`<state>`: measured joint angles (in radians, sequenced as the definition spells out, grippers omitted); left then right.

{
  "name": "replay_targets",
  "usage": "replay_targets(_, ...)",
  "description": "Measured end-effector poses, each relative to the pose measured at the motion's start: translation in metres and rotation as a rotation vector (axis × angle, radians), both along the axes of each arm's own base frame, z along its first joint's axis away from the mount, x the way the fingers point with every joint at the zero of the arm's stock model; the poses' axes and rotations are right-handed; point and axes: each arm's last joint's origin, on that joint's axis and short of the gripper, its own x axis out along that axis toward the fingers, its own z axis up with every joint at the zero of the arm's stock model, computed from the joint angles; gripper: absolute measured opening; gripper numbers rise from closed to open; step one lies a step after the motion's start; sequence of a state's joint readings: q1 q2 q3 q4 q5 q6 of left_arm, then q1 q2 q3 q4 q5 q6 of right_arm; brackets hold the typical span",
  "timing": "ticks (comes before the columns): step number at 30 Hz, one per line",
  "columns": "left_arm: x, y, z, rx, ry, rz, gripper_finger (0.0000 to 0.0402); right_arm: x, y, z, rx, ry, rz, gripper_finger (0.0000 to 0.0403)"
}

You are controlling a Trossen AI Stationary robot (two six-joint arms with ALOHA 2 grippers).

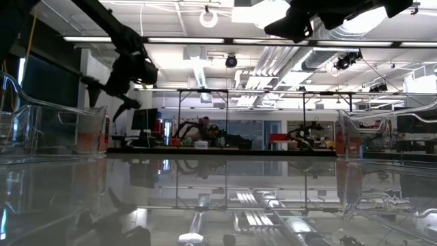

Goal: Sort soda cans
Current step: Put the red-black soda can into the bottom transparent bin

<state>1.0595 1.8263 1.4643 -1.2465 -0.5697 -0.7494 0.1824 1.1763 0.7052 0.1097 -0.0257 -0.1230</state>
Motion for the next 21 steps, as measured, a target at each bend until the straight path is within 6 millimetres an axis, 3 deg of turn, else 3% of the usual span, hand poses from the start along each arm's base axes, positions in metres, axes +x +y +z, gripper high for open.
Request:
replay_targets(14,-0.0002,0.004,-0.0036,-0.007,-0.09,0.005,0.0328,-0.0001,0.0005,0.0,0.003,0.001,0.001,0.0362)
replay_targets(21,-0.0026,0.0035,-0.0082,-0.069,-0.086,-0.101,0.0328,0.0,0.0005,0.0002,0.003,-0.001,0.001,0.0362)
